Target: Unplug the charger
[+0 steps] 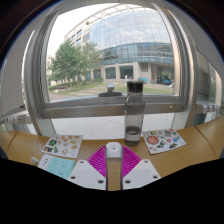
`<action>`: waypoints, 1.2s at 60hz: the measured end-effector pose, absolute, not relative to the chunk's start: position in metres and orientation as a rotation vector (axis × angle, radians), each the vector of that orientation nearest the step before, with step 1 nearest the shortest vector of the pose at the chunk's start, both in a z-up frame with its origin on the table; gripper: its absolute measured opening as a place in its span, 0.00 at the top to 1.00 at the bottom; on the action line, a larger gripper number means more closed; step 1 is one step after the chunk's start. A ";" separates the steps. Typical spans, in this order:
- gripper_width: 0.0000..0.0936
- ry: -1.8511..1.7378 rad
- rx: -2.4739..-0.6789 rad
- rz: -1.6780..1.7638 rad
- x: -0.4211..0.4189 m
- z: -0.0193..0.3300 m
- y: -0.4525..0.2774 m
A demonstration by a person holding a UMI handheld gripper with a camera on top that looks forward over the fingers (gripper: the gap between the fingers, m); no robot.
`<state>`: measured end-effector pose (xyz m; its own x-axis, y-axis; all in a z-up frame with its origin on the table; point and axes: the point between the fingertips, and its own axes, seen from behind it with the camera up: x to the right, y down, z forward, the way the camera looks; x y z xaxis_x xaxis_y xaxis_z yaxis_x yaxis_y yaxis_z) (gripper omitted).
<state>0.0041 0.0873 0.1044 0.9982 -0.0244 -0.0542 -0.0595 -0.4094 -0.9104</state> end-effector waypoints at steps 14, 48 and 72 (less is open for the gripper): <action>0.83 0.038 -2.164 0.114 0.011 0.008 0.078; 0.19 0.109 -2.005 0.001 0.016 0.087 0.029; 0.13 0.094 -1.974 -0.053 -0.062 0.092 -0.125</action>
<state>-0.0619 -0.1245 0.0922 0.9958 -0.0908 -0.0067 -0.0420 -0.3923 -0.9189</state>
